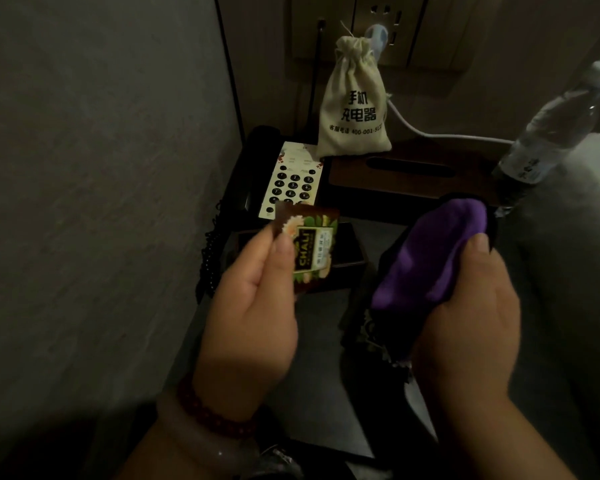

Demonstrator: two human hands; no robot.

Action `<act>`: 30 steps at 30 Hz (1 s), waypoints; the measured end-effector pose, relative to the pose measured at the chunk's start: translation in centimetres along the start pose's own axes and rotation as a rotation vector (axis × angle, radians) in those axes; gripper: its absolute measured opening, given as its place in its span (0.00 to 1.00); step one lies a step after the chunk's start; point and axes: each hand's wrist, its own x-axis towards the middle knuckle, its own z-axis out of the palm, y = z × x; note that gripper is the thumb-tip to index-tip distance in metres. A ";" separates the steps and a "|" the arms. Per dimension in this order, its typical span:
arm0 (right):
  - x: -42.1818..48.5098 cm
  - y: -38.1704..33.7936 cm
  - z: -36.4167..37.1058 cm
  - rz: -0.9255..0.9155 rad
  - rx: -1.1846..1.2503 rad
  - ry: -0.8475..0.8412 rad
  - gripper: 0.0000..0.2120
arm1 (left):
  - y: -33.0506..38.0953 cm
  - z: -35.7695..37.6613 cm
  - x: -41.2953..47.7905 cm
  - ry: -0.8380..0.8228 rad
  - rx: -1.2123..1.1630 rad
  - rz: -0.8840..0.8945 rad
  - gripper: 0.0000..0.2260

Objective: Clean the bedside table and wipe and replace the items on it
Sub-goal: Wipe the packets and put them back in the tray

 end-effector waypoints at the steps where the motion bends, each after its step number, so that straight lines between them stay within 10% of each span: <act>1: -0.1 -0.5 0.0 0.005 0.024 0.015 0.14 | 0.1 -0.3 0.3 0.034 0.015 0.024 0.11; 8: 0.1 -1.0 -0.1 0.107 0.246 0.053 0.16 | 0.2 -1.0 1.0 0.246 0.025 0.106 0.09; 16: -0.1 -0.8 -0.8 -0.218 0.256 0.077 0.15 | 0.1 -1.7 1.3 0.279 0.001 0.074 0.15; 30: -3.5 2.7 2.2 -0.488 -0.688 -1.197 0.22 | -0.2 -2.7 2.0 0.369 0.180 0.192 0.14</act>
